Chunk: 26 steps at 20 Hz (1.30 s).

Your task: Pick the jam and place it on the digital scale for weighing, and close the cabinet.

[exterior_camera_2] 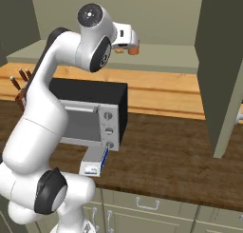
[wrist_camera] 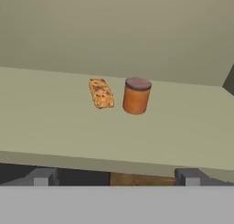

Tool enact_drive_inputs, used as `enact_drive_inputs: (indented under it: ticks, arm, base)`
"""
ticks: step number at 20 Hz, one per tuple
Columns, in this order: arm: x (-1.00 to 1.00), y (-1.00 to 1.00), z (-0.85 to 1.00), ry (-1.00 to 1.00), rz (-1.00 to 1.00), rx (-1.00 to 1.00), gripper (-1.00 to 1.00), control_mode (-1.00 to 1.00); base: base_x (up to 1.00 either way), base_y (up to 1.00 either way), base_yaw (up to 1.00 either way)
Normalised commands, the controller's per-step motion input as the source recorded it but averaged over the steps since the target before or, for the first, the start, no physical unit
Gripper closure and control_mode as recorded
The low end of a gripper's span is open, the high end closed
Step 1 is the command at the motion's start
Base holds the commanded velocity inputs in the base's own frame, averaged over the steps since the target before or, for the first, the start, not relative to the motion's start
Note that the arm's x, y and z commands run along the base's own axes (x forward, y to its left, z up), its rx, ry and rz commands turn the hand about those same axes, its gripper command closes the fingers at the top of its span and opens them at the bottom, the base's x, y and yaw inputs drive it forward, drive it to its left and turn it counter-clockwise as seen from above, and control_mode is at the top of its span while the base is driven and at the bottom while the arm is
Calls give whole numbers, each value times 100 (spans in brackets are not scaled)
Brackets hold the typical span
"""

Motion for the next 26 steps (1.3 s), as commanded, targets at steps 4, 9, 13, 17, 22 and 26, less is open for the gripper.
enact_drive_inputs:
  ticks: [4, 9, 13, 17, 22, 26]
  arm:
    - [24, -6, 3, 0, 0, 0, -100, -100]
    - [8, -12, 1, 0, 0, 0, -100, -100]
    - [13, -1, 0, 0, 0, 0, -100, -100]
    - [16, 0, 0, 0, 0, 0, -100, -100]
    - [14, 0, 0, 0, 0, 0, -100, -100]
    - [17, -6, 2, 0, 0, 0, -100, -100]
  base:
    - [0, 0, 0]
    - [0, 0, 0]
    - [0, 0, 0]
    - [0, 0, 0]
    - [0, 0, 0]
    - [0, 0, 0]
